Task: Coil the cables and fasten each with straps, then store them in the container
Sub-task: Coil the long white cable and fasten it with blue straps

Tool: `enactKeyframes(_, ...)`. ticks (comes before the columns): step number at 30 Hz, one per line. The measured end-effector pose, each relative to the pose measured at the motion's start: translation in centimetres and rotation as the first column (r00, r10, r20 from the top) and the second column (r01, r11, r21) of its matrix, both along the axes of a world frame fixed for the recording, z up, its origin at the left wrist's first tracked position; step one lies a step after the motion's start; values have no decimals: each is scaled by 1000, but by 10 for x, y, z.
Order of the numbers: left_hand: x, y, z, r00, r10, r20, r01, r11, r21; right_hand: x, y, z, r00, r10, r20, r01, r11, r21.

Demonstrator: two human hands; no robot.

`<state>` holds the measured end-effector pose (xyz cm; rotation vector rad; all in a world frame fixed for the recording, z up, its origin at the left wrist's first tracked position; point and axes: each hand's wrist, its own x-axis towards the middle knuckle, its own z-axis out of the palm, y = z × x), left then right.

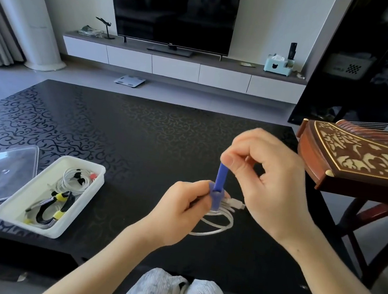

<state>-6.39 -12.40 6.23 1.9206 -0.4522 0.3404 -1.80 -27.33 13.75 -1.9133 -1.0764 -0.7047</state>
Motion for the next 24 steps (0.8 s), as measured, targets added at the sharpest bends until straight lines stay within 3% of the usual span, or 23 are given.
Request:
enactKeyframes(2, -1, -1, 2, 1000, -11, 3, 11, 999, -53, 5, 4, 5, 991, -25, -129, 30, 999, 38)
enactKeyframes(5, -3, 4, 5, 999, -36, -2, 36, 991, -132, 15, 9, 4, 878, 9, -478, 65, 988, 137)
enactKeyframes(8, -7, 2, 8, 998, -37, -50, 26, 979, -203, 22, 15, 3, 806, 14, -592, 81, 988, 134)
enactKeyframes(10, -6, -3, 11, 988, 33, -153, -79, 951, -300, 20, 21, 5, 805, 31, -592, 57, 990, 129)
enactKeyframes(14, 4, -13, 21, 931, 103, -351, -282, 812, -510, 9, 28, 10, 902, 53, -429, 40, 978, 204)
enactKeyframes(17, 5, -20, 26, 910, 161, -381, -350, 793, -499, -2, 29, -3, 933, 19, -360, 100, 946, 308)
enactKeyframes(24, 2, -22, 35, 926, 269, -267, -358, 850, -387, -20, 24, -41, 899, -94, -428, 231, 931, 281)
